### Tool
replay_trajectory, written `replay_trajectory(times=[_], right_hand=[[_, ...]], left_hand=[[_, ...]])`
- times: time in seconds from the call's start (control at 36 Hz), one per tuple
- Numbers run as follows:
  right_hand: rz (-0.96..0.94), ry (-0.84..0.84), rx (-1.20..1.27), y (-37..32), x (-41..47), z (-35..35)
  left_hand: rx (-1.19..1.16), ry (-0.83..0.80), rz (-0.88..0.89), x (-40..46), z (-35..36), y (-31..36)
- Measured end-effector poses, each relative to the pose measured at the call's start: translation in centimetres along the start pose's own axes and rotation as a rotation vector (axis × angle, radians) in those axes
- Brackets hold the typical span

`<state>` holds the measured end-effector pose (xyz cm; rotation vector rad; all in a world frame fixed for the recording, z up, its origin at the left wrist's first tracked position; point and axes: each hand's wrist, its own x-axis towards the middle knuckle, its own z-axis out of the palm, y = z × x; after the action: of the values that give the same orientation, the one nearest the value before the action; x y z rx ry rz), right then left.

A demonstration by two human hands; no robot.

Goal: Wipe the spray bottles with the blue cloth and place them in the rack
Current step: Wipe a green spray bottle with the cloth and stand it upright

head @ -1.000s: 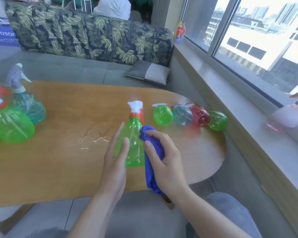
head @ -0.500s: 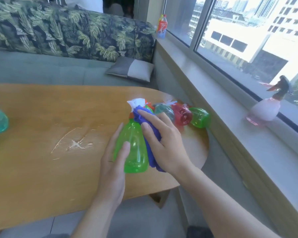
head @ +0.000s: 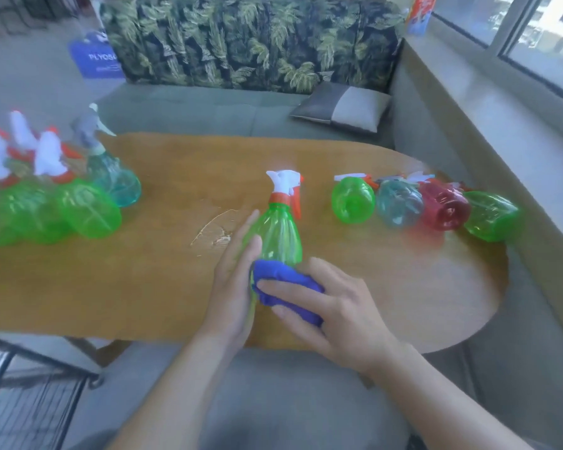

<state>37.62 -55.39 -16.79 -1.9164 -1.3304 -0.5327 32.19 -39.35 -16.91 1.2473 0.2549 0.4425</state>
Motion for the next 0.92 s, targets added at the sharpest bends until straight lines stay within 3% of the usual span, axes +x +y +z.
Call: replay_trajectory(times=[0.11, 0.19, 0.36, 0.64, 0.78, 0.86, 0.92], right_hand=[[0.314, 0.201, 0.193, 0.7, 2.1, 1.2], [0.467, 0.170, 0.255, 2.1, 3.4, 2.1], [0.446, 0.058, 0.218, 2.6, 1.1, 4.0], [-0.046, -0.092, -0.032, 2.9, -1.3, 3.7], [0.209, 0.156, 0.127, 3.8, 0.5, 2.2], [0.410, 0.170, 0.154, 4.3, 1.0, 2.1], [0.426, 0.153, 0.140, 4.3, 0.6, 2.4]], left_hand=[[0.094, 0.031, 0.035, 0.1, -1.5, -0.2], [0.140, 0.027, 0.025, 0.1, -2.0, -0.7], [0.129, -0.012, 0.003, 0.8, -2.0, -2.3], [0.106, -0.010, 0.019, 2.4, -2.7, -3.4], [0.150, -0.111, 0.033, 1.6, -2.0, -3.6], [0.173, -0.166, 0.020, 1.3, -1.8, -3.8], [0.167, -0.162, 0.009, 1.3, -1.6, -4.0]])
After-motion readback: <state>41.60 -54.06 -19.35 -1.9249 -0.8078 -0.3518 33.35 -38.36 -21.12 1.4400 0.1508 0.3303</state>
